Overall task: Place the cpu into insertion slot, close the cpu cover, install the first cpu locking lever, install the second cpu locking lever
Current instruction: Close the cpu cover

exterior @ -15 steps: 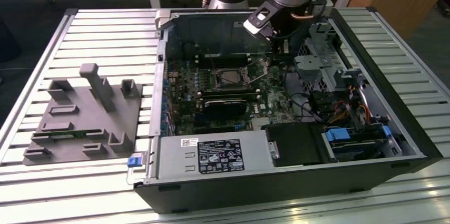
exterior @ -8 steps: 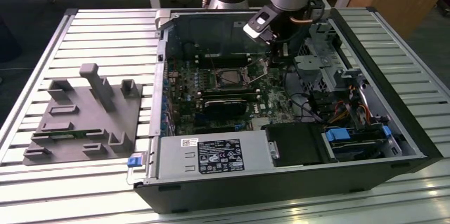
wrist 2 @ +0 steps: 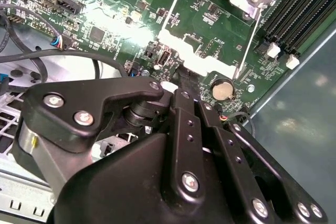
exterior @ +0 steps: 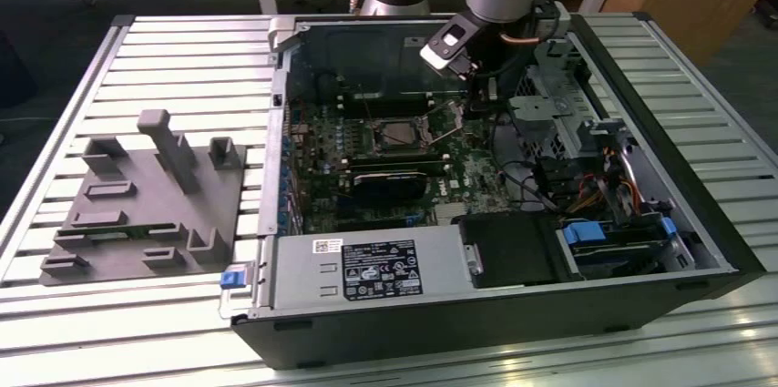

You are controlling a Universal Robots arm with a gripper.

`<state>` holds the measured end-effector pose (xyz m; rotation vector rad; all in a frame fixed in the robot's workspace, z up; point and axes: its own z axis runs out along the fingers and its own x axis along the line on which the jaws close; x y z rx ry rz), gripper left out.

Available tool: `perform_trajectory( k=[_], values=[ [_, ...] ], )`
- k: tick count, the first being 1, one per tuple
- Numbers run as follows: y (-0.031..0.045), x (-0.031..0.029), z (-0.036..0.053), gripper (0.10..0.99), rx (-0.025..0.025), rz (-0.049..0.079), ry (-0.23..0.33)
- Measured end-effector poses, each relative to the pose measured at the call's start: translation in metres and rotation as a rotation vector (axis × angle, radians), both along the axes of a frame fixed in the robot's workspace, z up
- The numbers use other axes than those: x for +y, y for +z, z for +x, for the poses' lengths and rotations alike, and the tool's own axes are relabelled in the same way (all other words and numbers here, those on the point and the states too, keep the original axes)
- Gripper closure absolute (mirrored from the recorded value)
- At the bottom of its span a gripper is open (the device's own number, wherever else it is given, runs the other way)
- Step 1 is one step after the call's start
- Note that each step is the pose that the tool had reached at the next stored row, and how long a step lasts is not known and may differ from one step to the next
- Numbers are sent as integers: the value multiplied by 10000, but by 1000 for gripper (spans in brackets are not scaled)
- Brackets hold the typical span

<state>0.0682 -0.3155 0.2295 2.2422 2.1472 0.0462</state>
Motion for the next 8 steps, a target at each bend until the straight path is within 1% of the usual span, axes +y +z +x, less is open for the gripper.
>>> perform_trajectory(
  k=[4, 8],
  values=[
    [-2, 0, -6, 980, -1, 4, 1],
    [-1, 1, -41, 980, -1, 3, 0]
  ],
)
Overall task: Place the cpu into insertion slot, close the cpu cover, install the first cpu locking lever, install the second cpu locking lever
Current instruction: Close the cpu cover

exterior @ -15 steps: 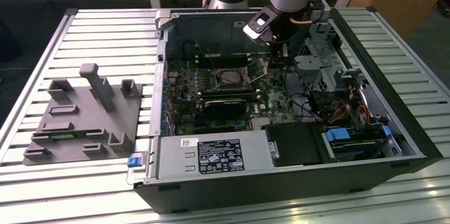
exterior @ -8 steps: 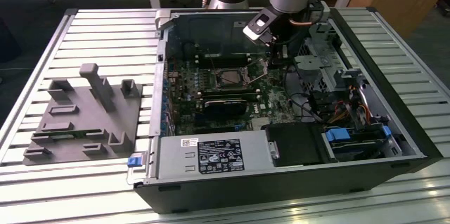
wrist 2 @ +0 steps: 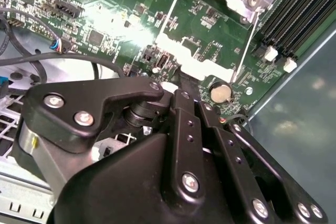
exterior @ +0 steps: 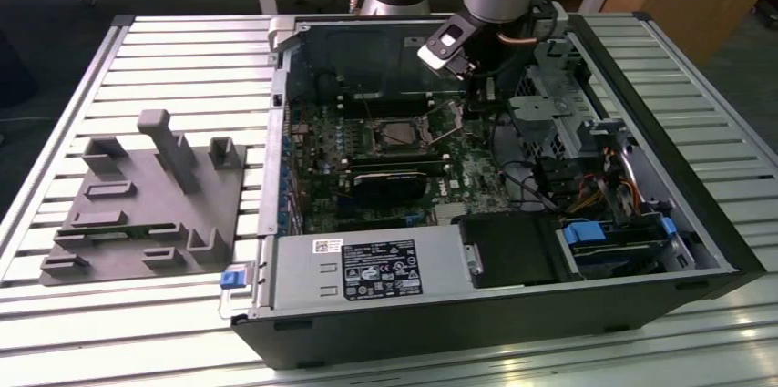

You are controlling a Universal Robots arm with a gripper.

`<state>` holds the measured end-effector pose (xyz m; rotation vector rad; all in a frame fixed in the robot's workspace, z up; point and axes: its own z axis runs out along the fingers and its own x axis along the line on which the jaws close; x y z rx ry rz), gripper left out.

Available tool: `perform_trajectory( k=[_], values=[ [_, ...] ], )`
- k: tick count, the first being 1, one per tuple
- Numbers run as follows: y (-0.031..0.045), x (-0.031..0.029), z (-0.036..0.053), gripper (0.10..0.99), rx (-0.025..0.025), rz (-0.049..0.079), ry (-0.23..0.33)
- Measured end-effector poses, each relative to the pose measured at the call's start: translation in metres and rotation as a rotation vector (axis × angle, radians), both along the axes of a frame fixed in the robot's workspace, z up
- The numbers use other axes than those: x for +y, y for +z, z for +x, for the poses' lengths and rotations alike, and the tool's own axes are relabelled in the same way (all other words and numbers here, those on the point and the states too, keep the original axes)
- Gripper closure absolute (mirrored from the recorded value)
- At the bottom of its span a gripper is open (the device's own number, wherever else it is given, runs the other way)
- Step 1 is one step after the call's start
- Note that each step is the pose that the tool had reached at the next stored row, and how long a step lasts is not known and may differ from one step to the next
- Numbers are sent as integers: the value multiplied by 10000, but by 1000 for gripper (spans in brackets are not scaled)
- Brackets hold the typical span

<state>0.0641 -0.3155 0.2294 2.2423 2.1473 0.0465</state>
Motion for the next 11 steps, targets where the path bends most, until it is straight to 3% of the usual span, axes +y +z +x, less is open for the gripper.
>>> perform_trajectory(
  k=[11],
  values=[
    [3, -1, -176, 980, -4, -9, 1]
  ],
)
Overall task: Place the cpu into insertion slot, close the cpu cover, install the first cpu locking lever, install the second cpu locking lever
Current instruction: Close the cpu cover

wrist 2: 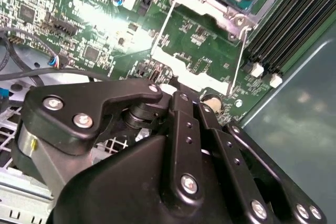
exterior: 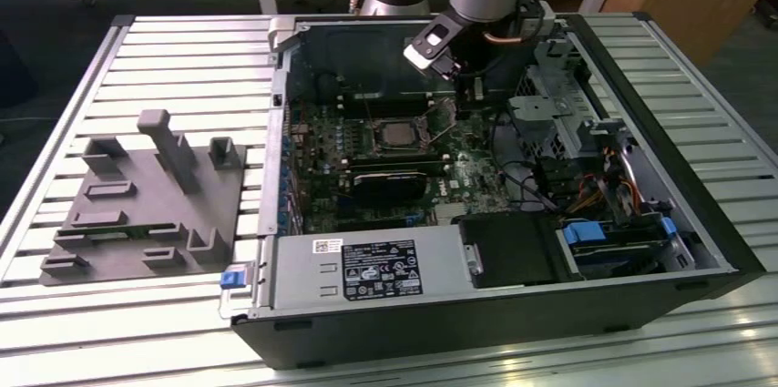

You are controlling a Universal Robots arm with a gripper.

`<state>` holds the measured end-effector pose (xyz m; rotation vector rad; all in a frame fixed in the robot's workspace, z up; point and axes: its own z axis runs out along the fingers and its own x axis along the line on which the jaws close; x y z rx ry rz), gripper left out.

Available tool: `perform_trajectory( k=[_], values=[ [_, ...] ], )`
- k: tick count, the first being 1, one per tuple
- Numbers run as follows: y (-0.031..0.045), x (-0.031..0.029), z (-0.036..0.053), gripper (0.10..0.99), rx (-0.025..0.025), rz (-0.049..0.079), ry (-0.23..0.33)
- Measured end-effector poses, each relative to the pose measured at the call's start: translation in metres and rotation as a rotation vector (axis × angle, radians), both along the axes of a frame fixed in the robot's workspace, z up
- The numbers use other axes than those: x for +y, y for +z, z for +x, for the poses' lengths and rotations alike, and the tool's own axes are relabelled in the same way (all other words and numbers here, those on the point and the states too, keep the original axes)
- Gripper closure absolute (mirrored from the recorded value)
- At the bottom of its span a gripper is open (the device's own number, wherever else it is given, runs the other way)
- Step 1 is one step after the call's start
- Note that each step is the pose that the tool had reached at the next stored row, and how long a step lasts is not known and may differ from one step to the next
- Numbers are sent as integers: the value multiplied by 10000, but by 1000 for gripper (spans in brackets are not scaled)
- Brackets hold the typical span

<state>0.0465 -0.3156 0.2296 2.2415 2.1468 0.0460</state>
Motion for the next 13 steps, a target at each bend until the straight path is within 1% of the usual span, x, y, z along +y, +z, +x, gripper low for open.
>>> perform_trajectory(
  k=[2, 3, 4, 7, 13],
  values=[
    [0, 0, -33, 980, -5, -2, 0],
    [-12, 7, -55, 980, 11, 54, -11],
    [-10, 5, -70, 980, -1, 32, -8],
    [-2, 1, -119, 980, 3, 8, -2],
    [-3, 1, -191, 980, 3, 9, -2]
  ],
)
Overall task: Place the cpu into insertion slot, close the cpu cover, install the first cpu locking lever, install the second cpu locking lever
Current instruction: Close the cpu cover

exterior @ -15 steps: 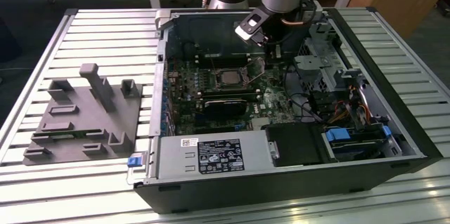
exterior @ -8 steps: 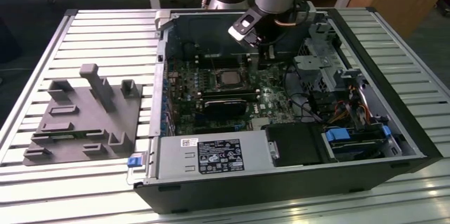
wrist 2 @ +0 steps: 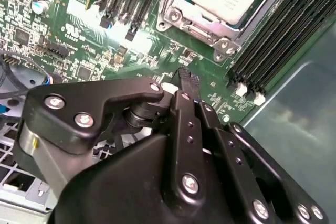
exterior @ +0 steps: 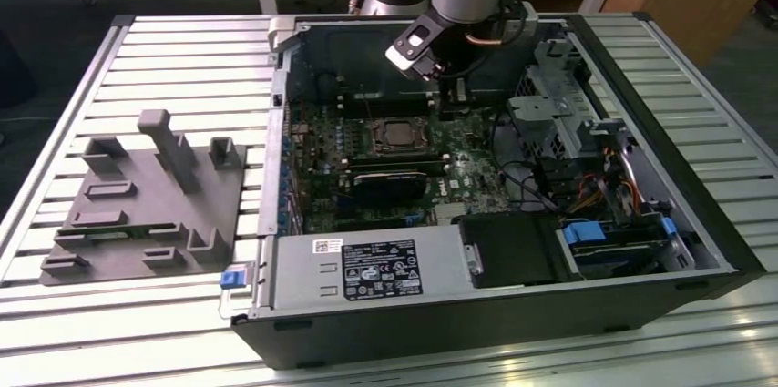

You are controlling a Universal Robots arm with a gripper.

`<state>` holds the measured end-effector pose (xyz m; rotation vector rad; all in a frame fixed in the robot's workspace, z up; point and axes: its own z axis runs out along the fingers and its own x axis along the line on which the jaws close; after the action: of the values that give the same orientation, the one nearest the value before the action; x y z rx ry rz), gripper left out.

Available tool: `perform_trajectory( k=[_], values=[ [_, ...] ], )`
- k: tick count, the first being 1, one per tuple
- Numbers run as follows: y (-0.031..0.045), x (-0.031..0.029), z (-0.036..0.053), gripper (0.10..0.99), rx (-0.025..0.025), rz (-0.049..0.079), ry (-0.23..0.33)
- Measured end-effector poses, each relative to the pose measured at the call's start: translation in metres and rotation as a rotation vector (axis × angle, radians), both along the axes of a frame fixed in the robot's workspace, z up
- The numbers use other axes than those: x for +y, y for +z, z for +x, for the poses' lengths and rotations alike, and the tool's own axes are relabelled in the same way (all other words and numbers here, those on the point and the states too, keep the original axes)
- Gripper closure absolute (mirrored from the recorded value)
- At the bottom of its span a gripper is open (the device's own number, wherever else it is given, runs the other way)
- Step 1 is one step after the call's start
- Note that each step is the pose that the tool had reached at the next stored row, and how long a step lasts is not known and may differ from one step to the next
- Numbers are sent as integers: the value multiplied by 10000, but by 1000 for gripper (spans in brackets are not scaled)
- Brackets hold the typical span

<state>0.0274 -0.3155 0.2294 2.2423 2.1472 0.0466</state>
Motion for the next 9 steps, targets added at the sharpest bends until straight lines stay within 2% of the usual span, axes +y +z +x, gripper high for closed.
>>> perform_trajectory(
  k=[9],
  values=[
    [-3, 0, -123, 980, 0, 0, 0]
  ],
)
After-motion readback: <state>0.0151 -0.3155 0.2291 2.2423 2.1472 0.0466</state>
